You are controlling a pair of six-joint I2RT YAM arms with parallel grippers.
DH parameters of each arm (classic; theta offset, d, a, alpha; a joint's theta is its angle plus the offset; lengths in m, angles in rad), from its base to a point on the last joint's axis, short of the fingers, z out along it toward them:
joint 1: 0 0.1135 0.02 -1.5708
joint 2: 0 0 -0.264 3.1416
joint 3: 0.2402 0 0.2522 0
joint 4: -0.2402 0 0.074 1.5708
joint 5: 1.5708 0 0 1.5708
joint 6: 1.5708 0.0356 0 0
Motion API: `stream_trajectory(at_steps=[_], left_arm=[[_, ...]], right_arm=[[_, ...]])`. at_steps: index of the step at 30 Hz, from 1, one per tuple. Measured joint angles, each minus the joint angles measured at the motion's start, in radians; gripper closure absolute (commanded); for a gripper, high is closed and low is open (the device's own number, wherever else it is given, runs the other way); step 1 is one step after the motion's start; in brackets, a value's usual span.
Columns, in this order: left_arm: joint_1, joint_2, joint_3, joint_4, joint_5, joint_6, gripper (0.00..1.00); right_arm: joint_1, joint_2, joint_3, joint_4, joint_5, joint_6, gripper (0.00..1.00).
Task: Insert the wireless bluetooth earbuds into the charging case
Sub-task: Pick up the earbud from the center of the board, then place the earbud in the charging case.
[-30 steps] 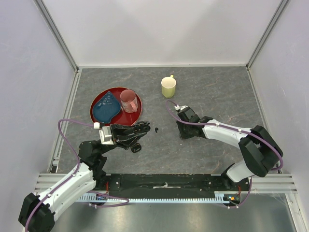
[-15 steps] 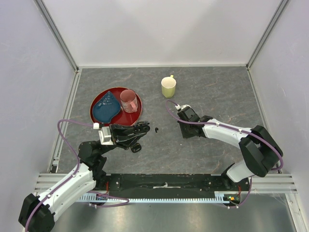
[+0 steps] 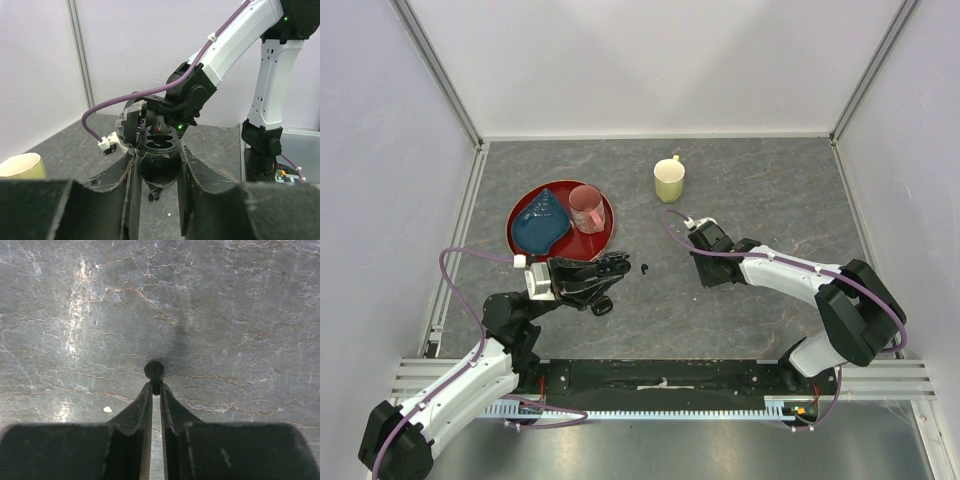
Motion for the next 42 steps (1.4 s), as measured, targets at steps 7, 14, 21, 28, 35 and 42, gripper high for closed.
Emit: stream_trajectory(at_steps=[7,14,21,28,35,42], left_arm=[[0.0,0.0,0.0,0.0,-0.002,0.0,0.98],[0.0,0.016,-0.023,0.015,-0.042,0.03,0.98],[0.0,0.08,-0.035,0.062,-0.081,0.09,0.98],[0.0,0.134,-0.035,0.103,-0.103,0.17,0.98],[0.0,0.21,-0.035,0.168,-0.156,0.285,0.98],[0.0,0.262,-0.035,0.216,-0.206,0.407,0.98]], right_arm=[[0.0,-0.001,0.006,0.0,-0.005,-0.005,1.0],[0.0,-0.114,0.074,-0.051,-0.072,0.054,1.0],[0.0,-0.29,0.295,-0.1,-0.201,0.175,1.0],[0.0,-0.307,0.542,-0.155,-0.349,0.324,1.0],[0.002,-0.273,0.626,-0.175,-0.447,0.549,1.0],[0.063,-0.231,0.626,-0.155,-0.478,0.79,1.0]])
